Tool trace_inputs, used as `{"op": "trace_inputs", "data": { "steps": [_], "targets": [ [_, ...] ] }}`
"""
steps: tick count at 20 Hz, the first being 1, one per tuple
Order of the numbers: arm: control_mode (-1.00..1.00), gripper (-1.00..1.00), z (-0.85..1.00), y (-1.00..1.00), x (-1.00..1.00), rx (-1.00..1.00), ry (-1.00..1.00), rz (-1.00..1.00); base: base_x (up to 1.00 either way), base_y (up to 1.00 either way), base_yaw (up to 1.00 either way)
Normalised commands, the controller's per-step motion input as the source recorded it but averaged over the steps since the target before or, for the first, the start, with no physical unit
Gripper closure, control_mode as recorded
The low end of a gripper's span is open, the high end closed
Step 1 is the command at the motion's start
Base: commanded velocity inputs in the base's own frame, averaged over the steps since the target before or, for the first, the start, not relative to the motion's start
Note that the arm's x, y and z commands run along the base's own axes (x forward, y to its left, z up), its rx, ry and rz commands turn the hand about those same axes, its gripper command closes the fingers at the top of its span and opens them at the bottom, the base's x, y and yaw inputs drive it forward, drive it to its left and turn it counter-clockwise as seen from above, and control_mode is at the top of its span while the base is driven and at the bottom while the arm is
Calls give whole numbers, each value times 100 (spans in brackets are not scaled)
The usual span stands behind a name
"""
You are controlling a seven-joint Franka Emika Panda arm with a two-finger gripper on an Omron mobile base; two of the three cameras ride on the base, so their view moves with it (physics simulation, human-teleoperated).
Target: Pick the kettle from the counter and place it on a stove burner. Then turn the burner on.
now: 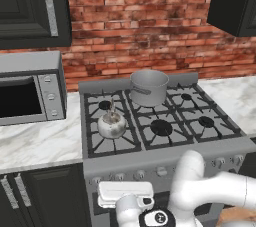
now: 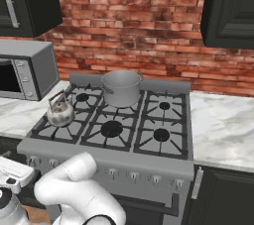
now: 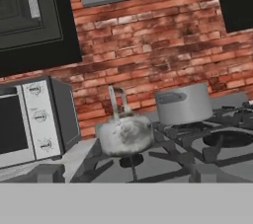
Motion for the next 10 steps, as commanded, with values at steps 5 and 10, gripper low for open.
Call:
{"op": "trace_inputs", "data": {
  "steps": [5, 10],
  "targets": [
    [-100, -100, -50, 36, 0, 0, -2, 0, 0, 0, 0],
    [-100, -100, -46, 39, 0, 0, 0, 0, 0, 0, 0]
  ]
}}
